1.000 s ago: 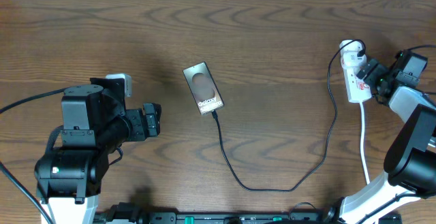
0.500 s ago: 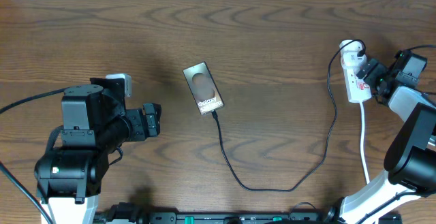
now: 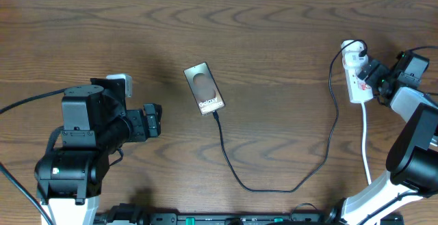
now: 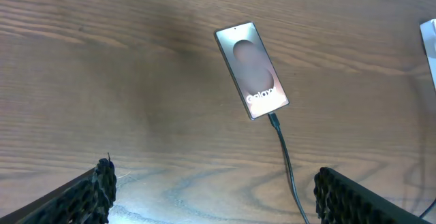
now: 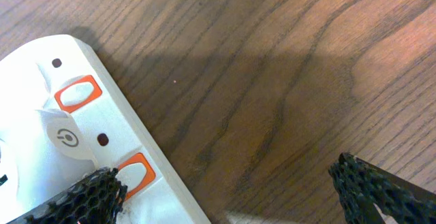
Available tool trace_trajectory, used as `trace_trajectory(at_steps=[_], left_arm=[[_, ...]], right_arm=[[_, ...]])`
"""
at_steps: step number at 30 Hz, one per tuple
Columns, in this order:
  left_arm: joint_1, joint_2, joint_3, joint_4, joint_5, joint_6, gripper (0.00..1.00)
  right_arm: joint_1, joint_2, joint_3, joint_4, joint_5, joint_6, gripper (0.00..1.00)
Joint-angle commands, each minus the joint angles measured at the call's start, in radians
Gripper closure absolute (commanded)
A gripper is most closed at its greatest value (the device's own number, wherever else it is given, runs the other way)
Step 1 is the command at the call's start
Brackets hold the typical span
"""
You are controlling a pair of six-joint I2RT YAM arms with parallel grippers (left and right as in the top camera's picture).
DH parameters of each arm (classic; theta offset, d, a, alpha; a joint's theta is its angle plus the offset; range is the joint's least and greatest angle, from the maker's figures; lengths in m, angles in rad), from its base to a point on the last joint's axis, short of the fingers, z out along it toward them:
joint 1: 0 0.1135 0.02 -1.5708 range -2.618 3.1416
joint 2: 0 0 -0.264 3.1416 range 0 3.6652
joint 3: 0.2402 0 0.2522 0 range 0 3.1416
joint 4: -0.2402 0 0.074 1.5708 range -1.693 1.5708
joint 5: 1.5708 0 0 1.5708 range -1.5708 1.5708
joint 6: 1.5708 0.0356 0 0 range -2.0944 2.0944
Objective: Plug charger to phone and switch on socket
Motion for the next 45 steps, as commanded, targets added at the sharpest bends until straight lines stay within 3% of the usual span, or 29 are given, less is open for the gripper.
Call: trace_trajectory(at_steps=[1, 45], left_arm=[[-0.002, 0.000, -0.006, -0.002, -0.003, 0.016, 0.08], [-0.002, 0.000, -0.006, -0.002, -0.003, 0.016, 0.08]], right_arm=[[0.002, 0.021, 0.017, 0.000, -0.038, -0.010, 0.01], [0.128, 0.066, 0.017, -0.093, -0.188, -0.021, 0.01]])
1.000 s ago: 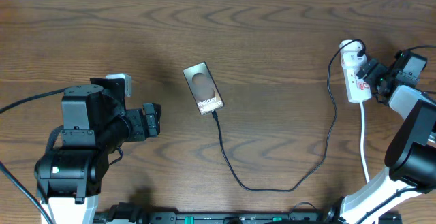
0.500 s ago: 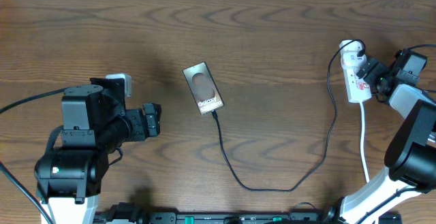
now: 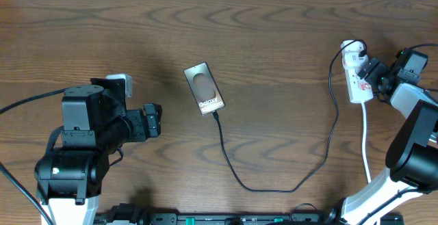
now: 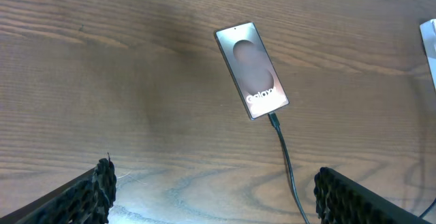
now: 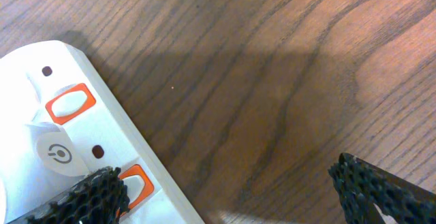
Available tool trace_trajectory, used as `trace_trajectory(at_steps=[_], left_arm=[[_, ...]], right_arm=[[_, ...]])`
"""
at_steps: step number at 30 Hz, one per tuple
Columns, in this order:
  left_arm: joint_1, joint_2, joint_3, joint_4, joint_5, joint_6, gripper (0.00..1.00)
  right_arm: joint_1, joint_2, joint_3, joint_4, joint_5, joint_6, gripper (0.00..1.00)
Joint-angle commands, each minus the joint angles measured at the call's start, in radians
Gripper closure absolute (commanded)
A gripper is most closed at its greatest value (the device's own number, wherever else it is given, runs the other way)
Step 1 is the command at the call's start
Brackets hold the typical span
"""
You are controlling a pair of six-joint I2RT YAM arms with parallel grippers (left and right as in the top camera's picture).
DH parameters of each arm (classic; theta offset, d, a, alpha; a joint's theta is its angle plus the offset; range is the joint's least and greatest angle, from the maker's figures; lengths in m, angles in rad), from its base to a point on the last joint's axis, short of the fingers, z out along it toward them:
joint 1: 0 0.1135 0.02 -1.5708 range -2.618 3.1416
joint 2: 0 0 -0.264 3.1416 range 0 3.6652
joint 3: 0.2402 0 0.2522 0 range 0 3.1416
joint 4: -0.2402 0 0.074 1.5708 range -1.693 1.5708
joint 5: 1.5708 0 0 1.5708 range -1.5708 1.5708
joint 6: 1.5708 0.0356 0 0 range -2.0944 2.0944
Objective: Plug charger to phone and switch on socket
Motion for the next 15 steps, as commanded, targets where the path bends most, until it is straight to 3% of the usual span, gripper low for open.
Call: trace_trajectory(at_steps=[1, 15], left_arm=[[-0.002, 0.000, -0.006, -0.002, -0.003, 0.016, 0.08], [-0.002, 0.000, -0.006, -0.002, -0.003, 0.016, 0.08]], right_arm=[[0.117, 0.034, -0.027, -0.045, -0.204, -0.033, 0.01], [0.170, 0.034, -0.027, -0.064, -0.228, -0.048, 0.01]])
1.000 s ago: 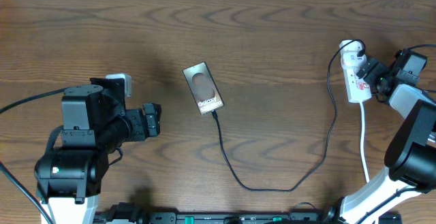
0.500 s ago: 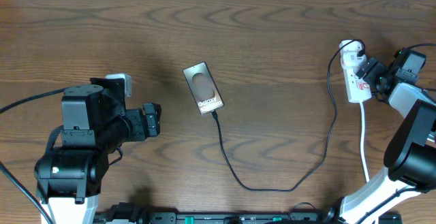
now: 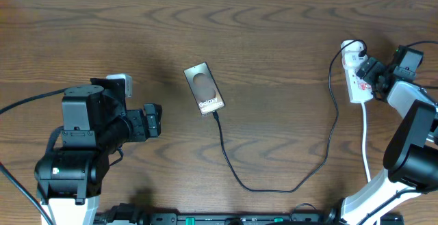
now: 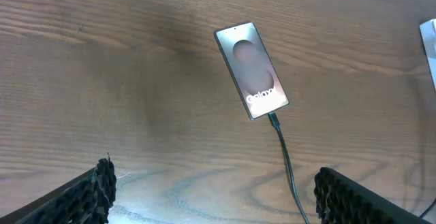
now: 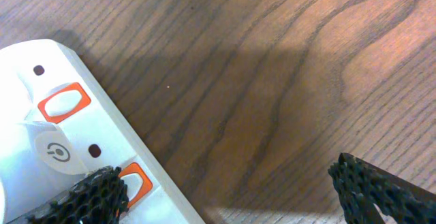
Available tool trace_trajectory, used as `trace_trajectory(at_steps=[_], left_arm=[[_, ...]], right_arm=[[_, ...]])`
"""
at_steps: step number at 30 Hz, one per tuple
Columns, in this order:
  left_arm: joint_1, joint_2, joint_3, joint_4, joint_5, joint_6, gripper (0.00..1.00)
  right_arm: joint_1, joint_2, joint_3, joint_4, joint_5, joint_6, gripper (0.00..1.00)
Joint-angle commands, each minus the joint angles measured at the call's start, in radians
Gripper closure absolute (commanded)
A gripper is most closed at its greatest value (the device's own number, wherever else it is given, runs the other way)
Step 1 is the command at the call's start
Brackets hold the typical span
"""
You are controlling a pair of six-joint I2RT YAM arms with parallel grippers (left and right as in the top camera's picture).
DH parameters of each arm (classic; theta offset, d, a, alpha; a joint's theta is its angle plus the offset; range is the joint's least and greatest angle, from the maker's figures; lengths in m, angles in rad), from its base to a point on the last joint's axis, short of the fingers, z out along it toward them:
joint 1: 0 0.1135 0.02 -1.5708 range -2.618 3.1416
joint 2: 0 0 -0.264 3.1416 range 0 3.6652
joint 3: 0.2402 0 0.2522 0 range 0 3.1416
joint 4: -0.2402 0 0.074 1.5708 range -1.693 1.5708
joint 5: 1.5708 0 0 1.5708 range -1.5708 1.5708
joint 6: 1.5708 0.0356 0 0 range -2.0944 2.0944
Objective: Plug charger to phone and switch on socket
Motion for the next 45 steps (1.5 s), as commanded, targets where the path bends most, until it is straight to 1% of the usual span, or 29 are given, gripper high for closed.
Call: trace_trajectory(at_steps=[1, 10, 21, 24, 27, 33, 40, 45], left_arm=[[-0.002, 0.000, -0.006, -0.002, -0.003, 0.016, 0.08], [-0.002, 0.000, -0.006, -0.002, -0.003, 0.016, 0.08], [-0.002, 0.000, -0.006, -0.002, -0.003, 0.016, 0.08], [-0.002, 0.000, -0.006, -0.002, -0.003, 0.016, 0.08], [-0.002, 0.000, -0.006, -0.002, -0.003, 0.016, 0.08], [-0.002, 0.000, -0.006, -0.002, -0.003, 0.016, 0.08], [-0.002, 0.000, -0.006, -0.002, -0.003, 0.016, 0.08], [-0.002, 0.000, -0.006, -0.002, -0.003, 0.016, 0.08]], right_arm=[[0.137, 0.043, -0.033, -0.042, -0.320, -0.050, 0.01], [0.138, 0.038, -0.033, -0.042, -0.422, -0.050, 0.01], [0.139, -0.082, -0.033, -0.106, -0.409, -0.074, 0.01], [0.138, -0.130, -0.033, -0.140, -0.369, -0.074, 0.01], [0.138, -0.215, -0.033, -0.186, -0.300, -0.077, 0.01], [0.138, -0.467, -0.033, -0.290, -0.190, -0.122, 0.01], [0.138, -0.753, -0.033, -0.410, -0.184, -0.133, 0.01], [0.138, -0.915, -0.033, -0.559, -0.185, -0.132, 0.01]])
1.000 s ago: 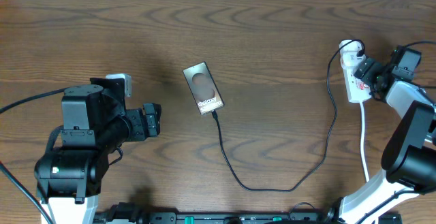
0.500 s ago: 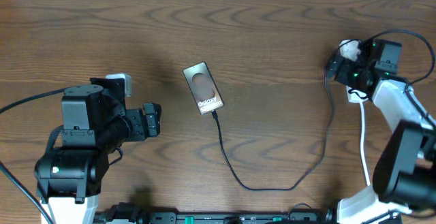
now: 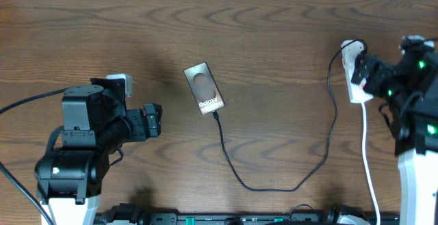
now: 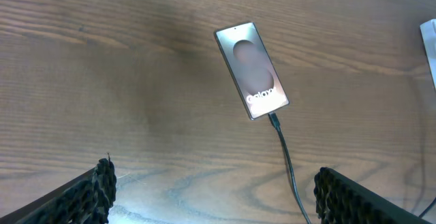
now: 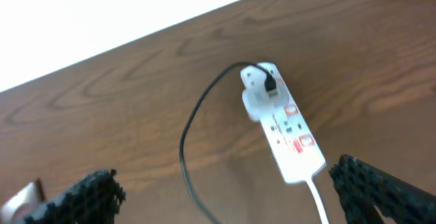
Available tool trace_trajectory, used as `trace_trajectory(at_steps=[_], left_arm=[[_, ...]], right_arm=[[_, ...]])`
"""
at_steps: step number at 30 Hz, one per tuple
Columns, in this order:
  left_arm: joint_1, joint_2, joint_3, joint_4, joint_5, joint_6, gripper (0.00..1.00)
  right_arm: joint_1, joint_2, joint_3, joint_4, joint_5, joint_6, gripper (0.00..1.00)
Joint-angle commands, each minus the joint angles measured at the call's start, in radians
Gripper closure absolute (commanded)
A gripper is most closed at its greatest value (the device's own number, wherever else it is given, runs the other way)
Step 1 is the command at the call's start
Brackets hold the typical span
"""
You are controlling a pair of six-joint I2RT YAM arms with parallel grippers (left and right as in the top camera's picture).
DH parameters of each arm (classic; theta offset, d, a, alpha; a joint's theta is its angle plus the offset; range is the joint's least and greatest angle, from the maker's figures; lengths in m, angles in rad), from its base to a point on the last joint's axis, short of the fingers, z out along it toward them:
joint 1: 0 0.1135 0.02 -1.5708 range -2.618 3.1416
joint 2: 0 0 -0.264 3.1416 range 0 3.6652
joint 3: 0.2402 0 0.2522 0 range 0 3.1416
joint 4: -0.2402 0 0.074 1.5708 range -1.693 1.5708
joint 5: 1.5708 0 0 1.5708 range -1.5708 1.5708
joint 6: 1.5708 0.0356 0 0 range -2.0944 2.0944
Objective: Plug charger to phone and switch on socket
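Note:
The phone (image 3: 204, 88) lies face up at mid-table, its screen lit (image 4: 252, 71). A black cable (image 3: 274, 187) runs from the phone's lower end in a loop to a white charger plug (image 5: 259, 88) seated in the white power strip (image 5: 286, 132). The strip (image 3: 356, 81) lies at the far right and has orange-red switches. My right gripper (image 5: 225, 173) is open, raised and drawn back from the strip, with nothing between its fingers. My left gripper (image 4: 214, 173) is open near the table's front left, well short of the phone.
The strip's white lead (image 3: 366, 143) runs toward the front edge beside my right arm. A small white object (image 3: 118, 83) sits by my left arm. The brown wooden table (image 3: 274, 33) ends at a white back edge (image 5: 102, 20).
My right gripper was low and close over the strip, its left finger beside an orange switch. Now it is lifted back, with the whole strip in view. Left arm, phone and cable are unchanged.
At every earlier moment the cable was in the phone, whose screen was lit, and my left gripper rested open. My right gripper stayed close over the strip's orange switches, shifting slightly between moments. It now stands withdrawn and open.

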Motion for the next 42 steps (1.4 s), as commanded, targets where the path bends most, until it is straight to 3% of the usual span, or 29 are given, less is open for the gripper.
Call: trace_trajectory(at_steps=[1, 9, 12, 21, 42], left_arm=[[-0.002, -0.001, -0.006, -0.002, -0.003, 0.016, 0.08], [-0.001, -0.001, -0.006, -0.002, -0.003, 0.016, 0.08], [-0.002, -0.001, -0.006, -0.002, -0.003, 0.016, 0.08], [-0.002, -0.001, -0.006, -0.002, -0.003, 0.016, 0.08], [-0.024, -0.029, -0.006, -0.002, -0.003, 0.016, 0.08]], right_arm=[[0.002, -0.093, 0.001, -0.104, 0.007, -0.017, 0.01], [0.077, -0.214, 0.001, -0.372, -0.073, -0.018, 0.05], [0.103, -0.254, 0.001, -0.446, -0.071, -0.018, 0.01], [0.104, -0.278, 0.001, -0.624, -0.071, -0.018, 0.01], [0.104, -0.278, 0.001, -0.642, -0.071, -0.018, 0.01]])
